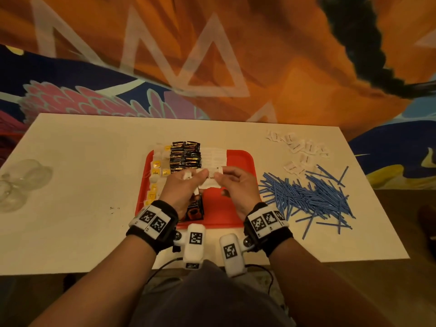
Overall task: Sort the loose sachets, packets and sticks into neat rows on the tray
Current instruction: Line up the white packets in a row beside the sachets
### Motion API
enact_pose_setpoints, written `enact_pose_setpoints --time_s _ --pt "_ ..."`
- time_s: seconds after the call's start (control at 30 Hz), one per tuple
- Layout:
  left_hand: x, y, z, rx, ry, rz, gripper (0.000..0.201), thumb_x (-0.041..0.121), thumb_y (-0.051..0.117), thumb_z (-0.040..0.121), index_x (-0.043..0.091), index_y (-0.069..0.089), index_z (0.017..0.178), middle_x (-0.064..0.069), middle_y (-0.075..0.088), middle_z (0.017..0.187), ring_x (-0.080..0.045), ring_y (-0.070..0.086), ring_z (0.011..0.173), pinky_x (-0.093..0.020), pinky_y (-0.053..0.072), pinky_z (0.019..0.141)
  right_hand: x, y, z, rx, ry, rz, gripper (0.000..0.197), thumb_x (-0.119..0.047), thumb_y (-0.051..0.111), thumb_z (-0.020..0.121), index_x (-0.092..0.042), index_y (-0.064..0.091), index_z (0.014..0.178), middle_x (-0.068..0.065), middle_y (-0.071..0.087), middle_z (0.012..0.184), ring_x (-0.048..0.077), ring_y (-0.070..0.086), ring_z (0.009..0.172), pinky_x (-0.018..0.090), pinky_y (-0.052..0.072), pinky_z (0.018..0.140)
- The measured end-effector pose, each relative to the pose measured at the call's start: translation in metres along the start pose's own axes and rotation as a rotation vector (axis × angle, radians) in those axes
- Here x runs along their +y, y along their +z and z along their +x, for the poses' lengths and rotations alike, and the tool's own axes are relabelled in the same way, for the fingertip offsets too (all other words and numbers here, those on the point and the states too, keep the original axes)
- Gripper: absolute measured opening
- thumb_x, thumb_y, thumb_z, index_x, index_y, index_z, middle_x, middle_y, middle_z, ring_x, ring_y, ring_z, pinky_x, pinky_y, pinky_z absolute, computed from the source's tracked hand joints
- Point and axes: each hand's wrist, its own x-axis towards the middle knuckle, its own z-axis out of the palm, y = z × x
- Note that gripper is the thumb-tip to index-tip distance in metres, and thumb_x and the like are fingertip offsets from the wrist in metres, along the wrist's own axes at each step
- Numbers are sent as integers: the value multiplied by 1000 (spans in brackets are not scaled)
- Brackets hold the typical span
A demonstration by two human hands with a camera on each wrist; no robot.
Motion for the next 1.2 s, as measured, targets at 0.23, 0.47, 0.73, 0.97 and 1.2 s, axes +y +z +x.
enact_pose_setpoints --time_s 0.23,0.47,0.73,0.97,1.2 --pt "-9 25 11 19 38 75 13 24 75 88 14 67 88 -1 61 66 -13 53 57 -28 44 57 2 -23 24 31 -92 12 12 -17 76 84 -29 75 84 -6 74 84 5 65 77 26 52 68" --pt "-22 40 17 75 -25 -51 10 22 73 89 12 71 90 -1 64 68 -13 52 57 -26 40 53 9 -38 40 -59 60 92 13 -11 77 83 -15 69 92 8 74 86 13 66 71 23 51 59" --pt "-16 30 28 -3 56 319 19 25 79 84 11 73 95 -1 71 73 -6 57 55 -19 44 48 -3 -49 64 -283 45 -165 9 -9 76 83 -17 72 81 -1 70 75 6 64 64 23 55 62" --pt "-16 36 40 86 -31 33 14 13 74 87 13 63 79 -5 60 66 -12 52 51 -24 41 48 9 -40 71 -95 154 86 5 -16 66 92 -14 71 93 1 72 80 14 67 74 26 50 61" --pt "-24 35 45 56 -154 -49 17 11 72 89 5 65 103 -5 63 74 -9 52 53 -21 40 44 21 -39 72 -232 106 -49 11 -12 67 92 -18 69 83 -1 71 79 8 65 69 21 50 58"
